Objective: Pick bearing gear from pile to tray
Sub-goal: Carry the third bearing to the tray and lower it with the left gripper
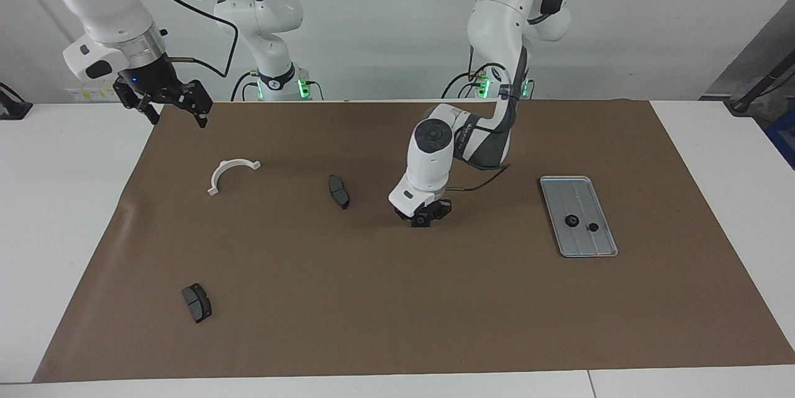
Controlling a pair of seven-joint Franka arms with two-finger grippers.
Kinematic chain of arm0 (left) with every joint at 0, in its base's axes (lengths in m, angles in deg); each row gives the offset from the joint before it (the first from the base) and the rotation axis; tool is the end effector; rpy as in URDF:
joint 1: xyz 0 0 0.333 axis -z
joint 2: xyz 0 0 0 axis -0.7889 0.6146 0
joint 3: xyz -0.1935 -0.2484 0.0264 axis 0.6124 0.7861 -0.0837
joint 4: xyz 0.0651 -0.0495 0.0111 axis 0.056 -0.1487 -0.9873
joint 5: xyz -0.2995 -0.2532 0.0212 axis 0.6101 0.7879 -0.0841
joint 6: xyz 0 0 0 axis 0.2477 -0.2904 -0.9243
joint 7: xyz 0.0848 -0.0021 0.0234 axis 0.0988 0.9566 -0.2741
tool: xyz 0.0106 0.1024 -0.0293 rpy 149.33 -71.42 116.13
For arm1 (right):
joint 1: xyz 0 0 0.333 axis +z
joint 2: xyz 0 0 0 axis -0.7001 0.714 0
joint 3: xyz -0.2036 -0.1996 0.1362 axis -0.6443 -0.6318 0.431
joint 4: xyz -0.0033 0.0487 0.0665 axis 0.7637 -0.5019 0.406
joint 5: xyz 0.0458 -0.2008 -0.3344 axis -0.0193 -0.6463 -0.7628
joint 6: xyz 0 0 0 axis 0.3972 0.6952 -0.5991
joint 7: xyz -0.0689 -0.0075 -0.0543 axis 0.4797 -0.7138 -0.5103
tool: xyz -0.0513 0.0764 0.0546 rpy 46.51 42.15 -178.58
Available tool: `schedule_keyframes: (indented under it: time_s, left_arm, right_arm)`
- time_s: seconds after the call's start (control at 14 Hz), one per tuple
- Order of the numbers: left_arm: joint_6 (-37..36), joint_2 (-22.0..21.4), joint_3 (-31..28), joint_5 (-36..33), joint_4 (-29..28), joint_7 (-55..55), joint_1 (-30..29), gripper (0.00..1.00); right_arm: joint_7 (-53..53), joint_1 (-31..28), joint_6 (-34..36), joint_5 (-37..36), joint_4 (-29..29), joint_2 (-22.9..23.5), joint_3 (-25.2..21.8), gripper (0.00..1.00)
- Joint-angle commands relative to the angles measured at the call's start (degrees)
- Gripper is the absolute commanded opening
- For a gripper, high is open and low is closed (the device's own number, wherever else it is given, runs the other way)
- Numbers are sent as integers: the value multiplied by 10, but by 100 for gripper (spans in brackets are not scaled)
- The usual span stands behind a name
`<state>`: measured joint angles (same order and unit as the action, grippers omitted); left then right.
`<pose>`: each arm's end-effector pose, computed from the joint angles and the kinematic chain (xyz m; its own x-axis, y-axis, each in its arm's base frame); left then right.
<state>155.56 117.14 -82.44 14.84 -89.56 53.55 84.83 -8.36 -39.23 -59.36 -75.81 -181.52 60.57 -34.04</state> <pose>0.5869 -0.3753 0.3202 0.9993 -0.0358 0.0068 -0.0359 -0.9993 0.0132 0.5345 -0.0265 0.6083 0.9963 -0.0852 -0.0130 -0.0847 -0.9957 0.0373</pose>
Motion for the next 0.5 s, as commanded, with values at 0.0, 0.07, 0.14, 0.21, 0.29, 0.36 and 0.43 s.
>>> schedule_keyframes:
  time_s: [0.0, 0.07, 0.14, 0.21, 0.29, 0.36, 0.43]
  left_arm:
    - [-42, -34, 3, -1, 18, 2, -64, 0]
    - [-44, -49, 6, 3, 13, 14, -95, 0]
    - [-50, -67, 7, 13, 6, 38, -120, 0]
    - [-69, -86, 5, 26, -4, 82, -150, 0]
    - [-90, -103, 3, 30, -14, 127, -175, 0]
    - [-108, -118, 3, 30, -25, 177, -202, 0]
    - [-120, -134, 3, 30, -46, 231, -229, 0]
  right_arm:
    - [4, 1, 23, 16, 16, -1, 2, 100]
    - [4, 2, 23, 15, 16, -1, 2, 100]
    - [4, 2, 23, 16, 16, -1, 3, 100]
    - [3, 2, 24, 16, 16, -1, 2, 100]
    - [3, 2, 24, 16, 16, -2, 2, 100]
    - [3, 2, 22, 16, 16, -2, 2, 100]
    - [4, 1, 18, 16, 15, -2, 2, 100]
